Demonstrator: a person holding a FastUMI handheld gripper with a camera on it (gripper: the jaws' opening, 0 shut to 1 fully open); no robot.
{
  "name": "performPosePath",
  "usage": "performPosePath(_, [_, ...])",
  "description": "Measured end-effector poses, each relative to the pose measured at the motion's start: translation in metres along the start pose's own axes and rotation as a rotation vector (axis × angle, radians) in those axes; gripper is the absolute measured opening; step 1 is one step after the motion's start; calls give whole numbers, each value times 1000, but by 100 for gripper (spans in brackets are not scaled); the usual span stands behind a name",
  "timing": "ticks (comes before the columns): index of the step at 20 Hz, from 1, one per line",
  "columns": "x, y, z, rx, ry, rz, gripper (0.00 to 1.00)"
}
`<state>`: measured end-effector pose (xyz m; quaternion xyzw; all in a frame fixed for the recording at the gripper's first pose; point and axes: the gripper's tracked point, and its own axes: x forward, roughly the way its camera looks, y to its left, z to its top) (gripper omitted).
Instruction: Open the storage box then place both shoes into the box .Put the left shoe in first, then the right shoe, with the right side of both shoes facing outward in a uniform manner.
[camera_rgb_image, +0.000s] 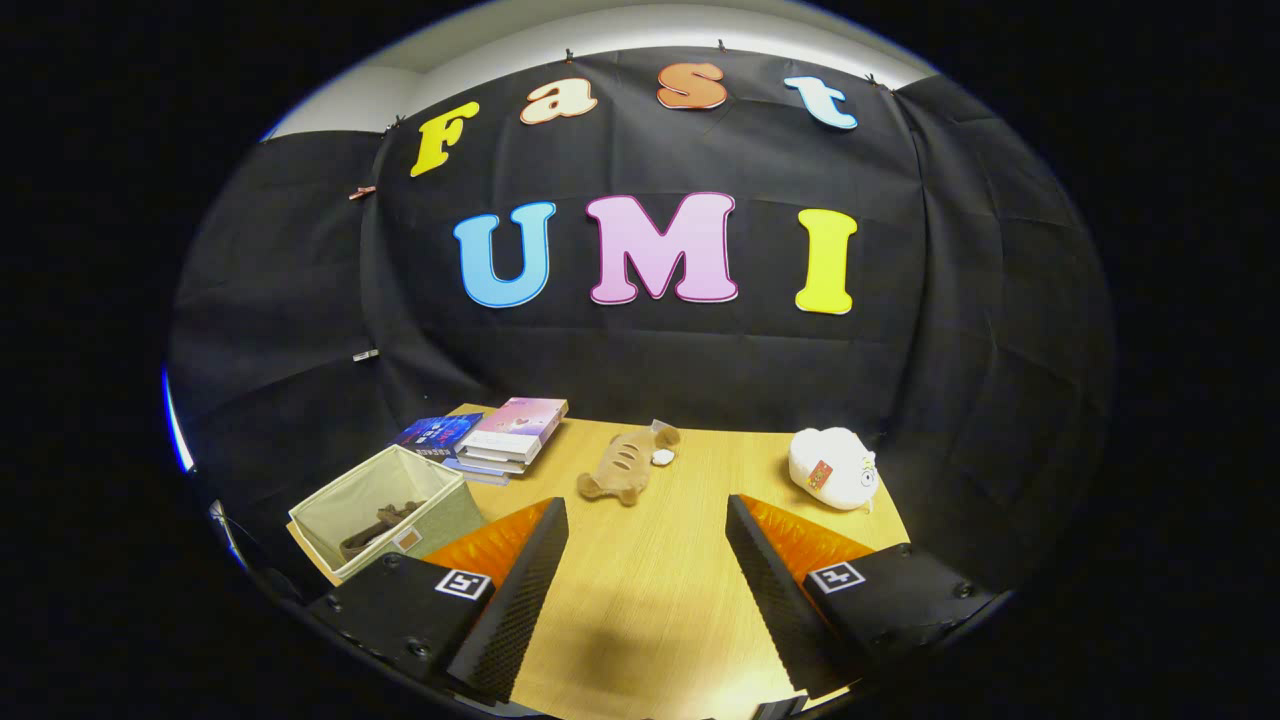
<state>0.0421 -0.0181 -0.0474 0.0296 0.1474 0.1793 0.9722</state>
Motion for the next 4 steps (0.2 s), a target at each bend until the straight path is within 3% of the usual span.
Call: performPosePath(4, [1,18,-4,-5,27,5,99])
